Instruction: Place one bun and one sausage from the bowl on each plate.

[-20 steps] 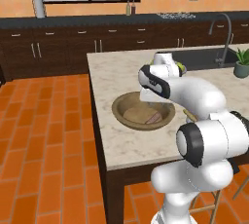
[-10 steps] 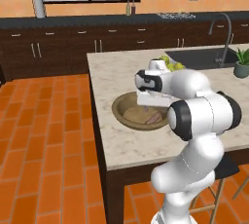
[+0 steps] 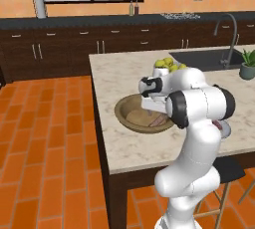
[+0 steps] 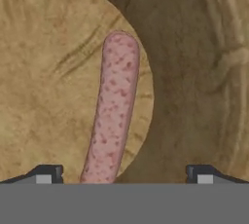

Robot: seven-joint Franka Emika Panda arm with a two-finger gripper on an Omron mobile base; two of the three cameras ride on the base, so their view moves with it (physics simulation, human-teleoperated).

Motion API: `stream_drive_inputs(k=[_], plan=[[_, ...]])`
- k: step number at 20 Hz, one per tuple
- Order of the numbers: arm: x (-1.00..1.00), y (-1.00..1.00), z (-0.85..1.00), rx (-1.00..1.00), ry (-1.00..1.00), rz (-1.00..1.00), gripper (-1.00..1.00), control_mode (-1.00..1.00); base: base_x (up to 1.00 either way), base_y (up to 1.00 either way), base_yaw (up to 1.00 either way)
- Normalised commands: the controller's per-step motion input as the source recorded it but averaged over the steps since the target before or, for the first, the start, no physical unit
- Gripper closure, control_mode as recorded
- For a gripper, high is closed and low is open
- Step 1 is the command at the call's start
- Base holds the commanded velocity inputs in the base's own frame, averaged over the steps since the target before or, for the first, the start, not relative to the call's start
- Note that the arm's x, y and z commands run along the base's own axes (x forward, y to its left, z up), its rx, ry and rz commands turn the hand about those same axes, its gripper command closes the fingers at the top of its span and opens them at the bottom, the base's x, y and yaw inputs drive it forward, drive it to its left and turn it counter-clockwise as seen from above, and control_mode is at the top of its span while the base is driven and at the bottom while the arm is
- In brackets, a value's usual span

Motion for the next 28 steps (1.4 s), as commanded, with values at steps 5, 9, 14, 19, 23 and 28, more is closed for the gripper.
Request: stream_drive_inputs(k=[5,9,14,19,23,28], plan=[[0.16,-0.2,-0.22,-0.03,0.07,-0.05,-1.0,-1.0,0.0,0.0,0.0],[0.14,-0.02,-0.36,-0.05,0.04,0.0,-1.0,-1.0,0.0,0.0,0.0],[0.1,0.0,-0.27,-0.02,0.0,0.0,-1.0,-1.0,0.0,0.0,0.0],[0.0,0.0,-0.37,0.0,-0.03,0.0,-1.0,-1.0,0.0,0.0,0.0],[0.0,0.0,0.0,0.0,0.0,0.0,-1.0,-1.0,0.0,0.0,0.0],[0.0,0.0,0.0,0.0,0.0,0.0,1.0,-1.0,0.0,0.0,0.0]])
